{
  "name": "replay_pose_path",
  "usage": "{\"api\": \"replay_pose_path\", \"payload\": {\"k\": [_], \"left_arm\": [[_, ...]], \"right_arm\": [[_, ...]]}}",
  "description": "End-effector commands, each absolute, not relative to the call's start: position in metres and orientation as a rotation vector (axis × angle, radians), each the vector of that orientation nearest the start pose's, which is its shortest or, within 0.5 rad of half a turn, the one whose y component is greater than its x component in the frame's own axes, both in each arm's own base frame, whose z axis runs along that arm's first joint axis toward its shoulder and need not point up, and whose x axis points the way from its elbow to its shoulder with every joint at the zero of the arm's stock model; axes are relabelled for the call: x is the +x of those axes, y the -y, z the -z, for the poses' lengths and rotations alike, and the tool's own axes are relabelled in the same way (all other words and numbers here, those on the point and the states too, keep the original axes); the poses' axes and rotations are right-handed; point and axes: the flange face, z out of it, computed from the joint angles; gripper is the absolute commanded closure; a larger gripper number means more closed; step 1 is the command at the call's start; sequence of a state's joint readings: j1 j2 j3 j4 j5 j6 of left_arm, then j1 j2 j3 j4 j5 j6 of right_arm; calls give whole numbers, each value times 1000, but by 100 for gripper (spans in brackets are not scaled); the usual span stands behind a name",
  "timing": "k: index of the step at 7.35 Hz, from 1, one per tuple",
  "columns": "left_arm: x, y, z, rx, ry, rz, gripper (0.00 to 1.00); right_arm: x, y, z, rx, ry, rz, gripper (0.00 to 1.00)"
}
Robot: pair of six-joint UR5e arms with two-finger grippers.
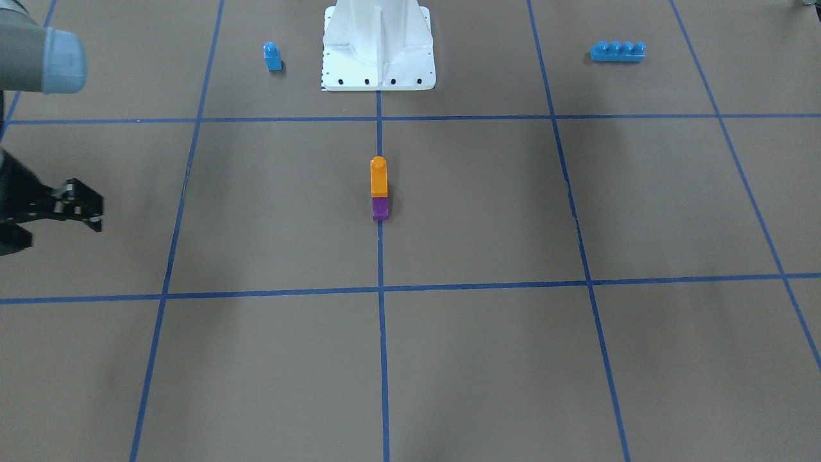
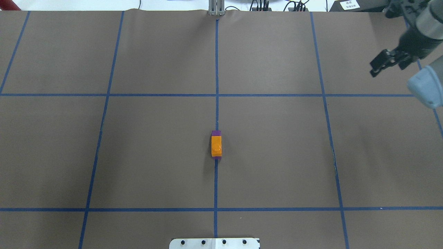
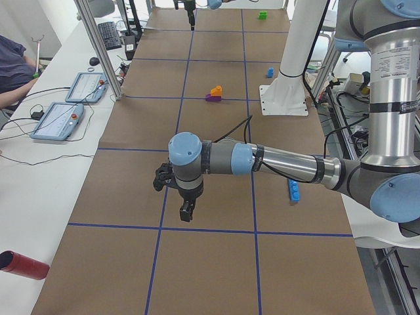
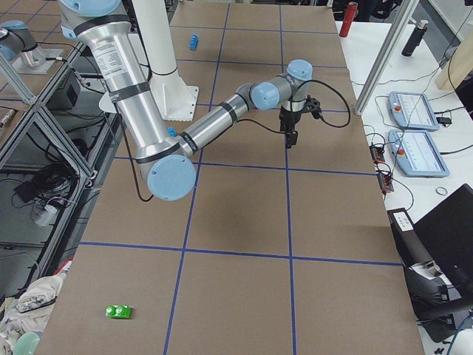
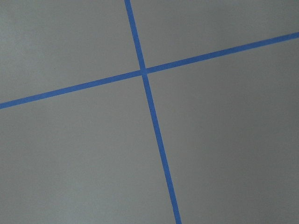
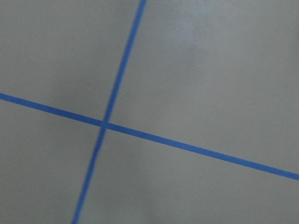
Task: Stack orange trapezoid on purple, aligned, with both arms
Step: 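Open the right gripper and raise it away from the stack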
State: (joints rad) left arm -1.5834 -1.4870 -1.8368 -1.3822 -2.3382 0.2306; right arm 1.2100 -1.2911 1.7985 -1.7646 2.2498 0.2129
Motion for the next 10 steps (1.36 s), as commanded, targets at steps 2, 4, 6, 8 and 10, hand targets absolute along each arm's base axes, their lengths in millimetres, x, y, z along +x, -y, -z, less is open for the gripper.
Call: {"api": "replay_pose_path", "payload": {"k": [2,4,6,8,10], "left_arm": [[-75,448,-591,82,-758,-189,0],[-79,445,-595,83,-764,-183,0],[-90,432,-600,83,-767,-156,0],[-90,426,-583,112,-763,-166,0],[-90,425,-582,116,-762,-168,0]], "right_arm": [[8,511,-546,96,707,278,0],[53,464,-595,72,696,259,1],[66,429,-614,38,698,216,0],[66,420,-622,28,699,210,0],[66,419,-623,23,701,204,0]]}}
